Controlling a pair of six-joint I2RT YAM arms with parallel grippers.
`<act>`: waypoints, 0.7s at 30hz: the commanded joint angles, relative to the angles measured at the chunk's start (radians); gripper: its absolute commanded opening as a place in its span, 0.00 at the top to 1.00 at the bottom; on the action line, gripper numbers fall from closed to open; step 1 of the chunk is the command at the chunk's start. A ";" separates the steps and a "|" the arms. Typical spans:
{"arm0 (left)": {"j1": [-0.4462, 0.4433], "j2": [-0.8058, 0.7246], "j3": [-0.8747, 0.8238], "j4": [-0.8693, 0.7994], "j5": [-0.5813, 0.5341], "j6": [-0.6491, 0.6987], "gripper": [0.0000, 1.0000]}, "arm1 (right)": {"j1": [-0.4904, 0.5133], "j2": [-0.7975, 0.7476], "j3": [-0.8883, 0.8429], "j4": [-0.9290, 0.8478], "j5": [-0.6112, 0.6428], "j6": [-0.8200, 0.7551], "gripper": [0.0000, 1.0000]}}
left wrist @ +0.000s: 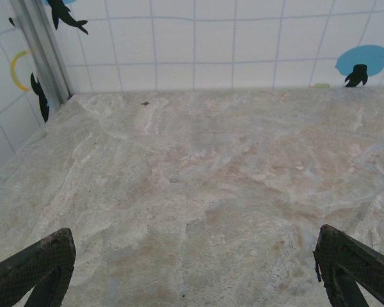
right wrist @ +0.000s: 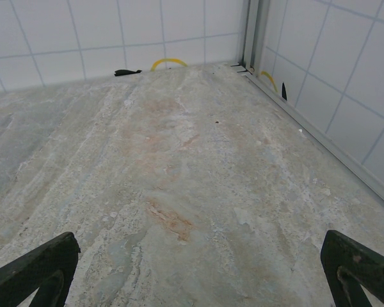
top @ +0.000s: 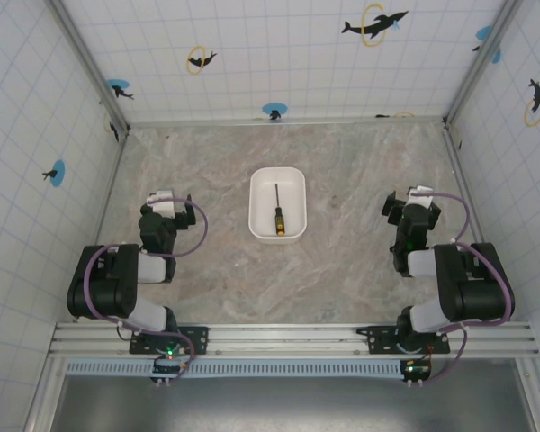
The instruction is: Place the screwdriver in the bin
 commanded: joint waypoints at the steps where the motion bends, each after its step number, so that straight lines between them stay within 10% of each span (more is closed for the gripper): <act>1: 0.010 0.008 0.019 0.031 0.013 -0.002 0.02 | -0.003 0.000 0.031 0.031 0.006 0.000 0.00; 21: 0.010 0.008 0.020 0.031 0.013 -0.003 0.02 | -0.002 0.001 0.031 0.031 0.006 0.000 0.00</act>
